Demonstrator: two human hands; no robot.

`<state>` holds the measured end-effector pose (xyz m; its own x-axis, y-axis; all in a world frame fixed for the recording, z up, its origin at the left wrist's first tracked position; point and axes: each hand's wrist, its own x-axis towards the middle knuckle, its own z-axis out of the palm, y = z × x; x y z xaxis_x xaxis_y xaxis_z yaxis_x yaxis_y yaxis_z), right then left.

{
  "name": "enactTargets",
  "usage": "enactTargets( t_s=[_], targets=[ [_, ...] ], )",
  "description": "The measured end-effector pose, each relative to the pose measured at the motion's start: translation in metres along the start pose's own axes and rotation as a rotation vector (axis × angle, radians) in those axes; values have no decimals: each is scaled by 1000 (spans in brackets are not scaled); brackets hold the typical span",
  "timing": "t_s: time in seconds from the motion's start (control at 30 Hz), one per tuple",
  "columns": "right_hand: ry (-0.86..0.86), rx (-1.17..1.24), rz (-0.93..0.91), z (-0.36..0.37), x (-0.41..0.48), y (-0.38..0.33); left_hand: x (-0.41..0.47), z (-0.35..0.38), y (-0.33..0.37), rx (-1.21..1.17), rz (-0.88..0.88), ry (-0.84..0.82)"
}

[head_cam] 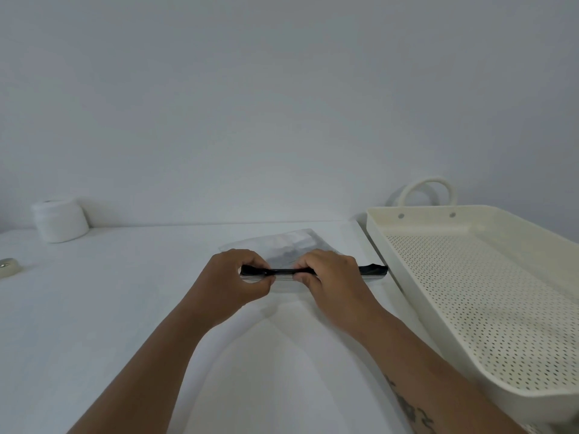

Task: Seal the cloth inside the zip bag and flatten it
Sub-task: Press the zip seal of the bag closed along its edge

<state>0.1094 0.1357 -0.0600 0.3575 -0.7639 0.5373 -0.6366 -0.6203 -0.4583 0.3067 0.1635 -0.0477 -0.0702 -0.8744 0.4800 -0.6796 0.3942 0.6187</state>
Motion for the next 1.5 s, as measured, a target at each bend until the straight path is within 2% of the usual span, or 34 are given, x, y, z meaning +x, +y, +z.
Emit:
enactTargets(
  t_s=[0.33, 0.53, 0.63, 0.77, 0.97, 1.23, 1.4, 1.5],
  targets=[
    [96, -55, 78, -4, 2, 21, 2, -22, -9, 117, 24, 84],
    [36, -79, -10, 6, 1, 5, -4, -5, 14, 274, 203, 16],
    [56, -61, -46, 8, 1, 0, -3, -2, 18, 317, 218, 13],
    [38, -59, -38, 7, 1, 1, -1, 0, 18, 410, 180, -7],
    [90, -242, 156, -6, 0, 23, 0, -9, 6, 503, 64, 85],
    [61, -192, 53, -2, 2, 14, 1, 9, 17, 564, 99, 8],
    [64, -416, 249, -14, -1, 27, -1, -1, 8, 570, -52, 51],
    [39, -539, 353, -15, -6, 31, -3, -2, 11, 568, -96, 8]
  ],
)
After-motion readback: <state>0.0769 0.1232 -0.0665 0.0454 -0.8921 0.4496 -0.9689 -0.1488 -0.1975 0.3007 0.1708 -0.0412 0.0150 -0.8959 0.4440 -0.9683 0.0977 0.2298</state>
